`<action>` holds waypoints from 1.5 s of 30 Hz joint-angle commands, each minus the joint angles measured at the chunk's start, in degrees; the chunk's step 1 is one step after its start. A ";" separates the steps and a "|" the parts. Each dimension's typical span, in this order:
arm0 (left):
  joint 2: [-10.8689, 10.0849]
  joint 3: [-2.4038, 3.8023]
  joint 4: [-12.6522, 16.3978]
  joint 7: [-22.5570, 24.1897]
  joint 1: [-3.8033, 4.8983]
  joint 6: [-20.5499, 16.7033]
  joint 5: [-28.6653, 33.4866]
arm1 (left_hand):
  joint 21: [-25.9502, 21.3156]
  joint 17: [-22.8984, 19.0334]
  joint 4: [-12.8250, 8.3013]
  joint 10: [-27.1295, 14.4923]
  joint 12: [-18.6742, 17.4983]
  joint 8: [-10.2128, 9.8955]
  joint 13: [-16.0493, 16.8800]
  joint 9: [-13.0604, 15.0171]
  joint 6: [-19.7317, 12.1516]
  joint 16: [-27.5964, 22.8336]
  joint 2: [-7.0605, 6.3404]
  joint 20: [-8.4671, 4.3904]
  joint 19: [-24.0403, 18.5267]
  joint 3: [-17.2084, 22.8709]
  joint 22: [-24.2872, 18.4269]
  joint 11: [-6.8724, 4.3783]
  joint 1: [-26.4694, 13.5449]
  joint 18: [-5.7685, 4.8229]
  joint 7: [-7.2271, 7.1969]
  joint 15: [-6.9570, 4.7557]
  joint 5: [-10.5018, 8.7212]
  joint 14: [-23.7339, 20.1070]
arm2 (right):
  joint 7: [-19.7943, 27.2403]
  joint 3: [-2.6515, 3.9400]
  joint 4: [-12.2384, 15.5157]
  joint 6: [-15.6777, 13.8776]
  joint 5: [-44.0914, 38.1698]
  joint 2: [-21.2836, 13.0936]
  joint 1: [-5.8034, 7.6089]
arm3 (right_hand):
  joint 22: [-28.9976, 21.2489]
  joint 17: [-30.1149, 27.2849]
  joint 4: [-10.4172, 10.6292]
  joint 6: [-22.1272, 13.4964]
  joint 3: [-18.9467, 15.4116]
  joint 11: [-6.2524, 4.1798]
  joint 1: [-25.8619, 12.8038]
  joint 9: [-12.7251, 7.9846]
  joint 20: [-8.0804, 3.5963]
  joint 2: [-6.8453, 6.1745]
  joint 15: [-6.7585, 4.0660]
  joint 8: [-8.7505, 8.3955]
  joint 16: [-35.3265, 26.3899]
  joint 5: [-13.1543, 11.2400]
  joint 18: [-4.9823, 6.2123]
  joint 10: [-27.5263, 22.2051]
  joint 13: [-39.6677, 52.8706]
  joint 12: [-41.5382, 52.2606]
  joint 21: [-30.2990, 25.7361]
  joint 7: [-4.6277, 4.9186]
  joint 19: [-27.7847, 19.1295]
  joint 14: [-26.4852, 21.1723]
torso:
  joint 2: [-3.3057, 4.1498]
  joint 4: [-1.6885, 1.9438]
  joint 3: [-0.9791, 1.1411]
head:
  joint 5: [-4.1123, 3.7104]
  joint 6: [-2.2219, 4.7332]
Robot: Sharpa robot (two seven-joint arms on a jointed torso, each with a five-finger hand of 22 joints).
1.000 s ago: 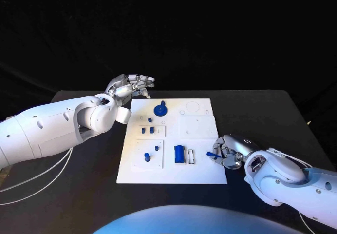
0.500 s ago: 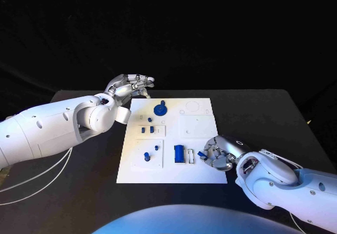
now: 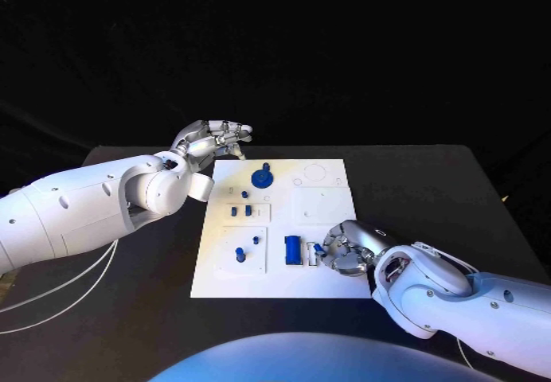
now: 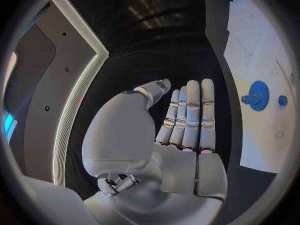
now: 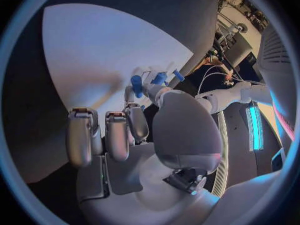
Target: Assemble the parts on the task board
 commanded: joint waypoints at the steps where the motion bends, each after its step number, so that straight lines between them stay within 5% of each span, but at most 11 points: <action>1: 0.07 0.03 0.14 -0.06 0.03 0.57 -0.37 | -0.25 -0.07 0.22 -0.56 0.20 0.38 0.08 0.10 -0.43 0.36 0.43 0.29 0.28 0.00 -0.06 -0.01 -0.20 0.72 -0.12 0.09 0.38 -0.39 | 0.19 0.02 -0.26 0.16 2.09 0.57 -0.01 | 12.88 6.56 1.13 1.49 -0.46 -0.03 -1.71 1.15 -0.42 0.14 -0.44 0.12 0.42 -1.27 -0.93 0.49 2.64 0.34 0.27 -0.73 3.04 4.17 | 0.03 0.07 0.08 | -0.02 -0.04; 31: 0.18 0.03 0.10 -0.30 0.03 0.77 -0.49 | -0.25 -0.07 0.24 -0.58 0.22 0.39 0.08 0.11 -0.45 0.38 0.44 0.29 0.30 0.00 -0.06 0.00 -0.20 0.72 -0.11 0.09 0.37 -0.39 | -0.11 0.03 -3.25 1.56 0.06 3.08 -0.02 | 12.82 6.55 2.40 2.29 -1.44 -0.16 -4.57 1.15 -0.53 0.11 -0.57 0.17 0.40 -3.12 -0.88 1.16 3.51 1.34 0.09 -0.90 2.97 4.16 | -0.03 -0.02 0.04 | 0.22 -0.14; 45: 0.13 0.03 0.07 -0.30 0.03 0.76 -0.50 | -0.25 -0.07 0.24 -0.58 0.22 0.39 0.08 0.11 -0.45 0.38 0.44 0.29 0.30 0.00 -0.06 0.00 -0.20 0.72 -0.11 0.09 0.37 -0.39 | 0.08 0.03 -2.69 1.75 -0.71 2.31 -0.02 | 12.84 6.62 0.03 2.31 -1.67 -0.40 -2.95 1.30 -0.69 -1.43 -0.76 0.19 0.42 -5.05 -0.90 1.29 3.81 1.54 0.17 -1.18 2.98 4.18 | -0.04 -0.08 0.07 | 0.21 -0.22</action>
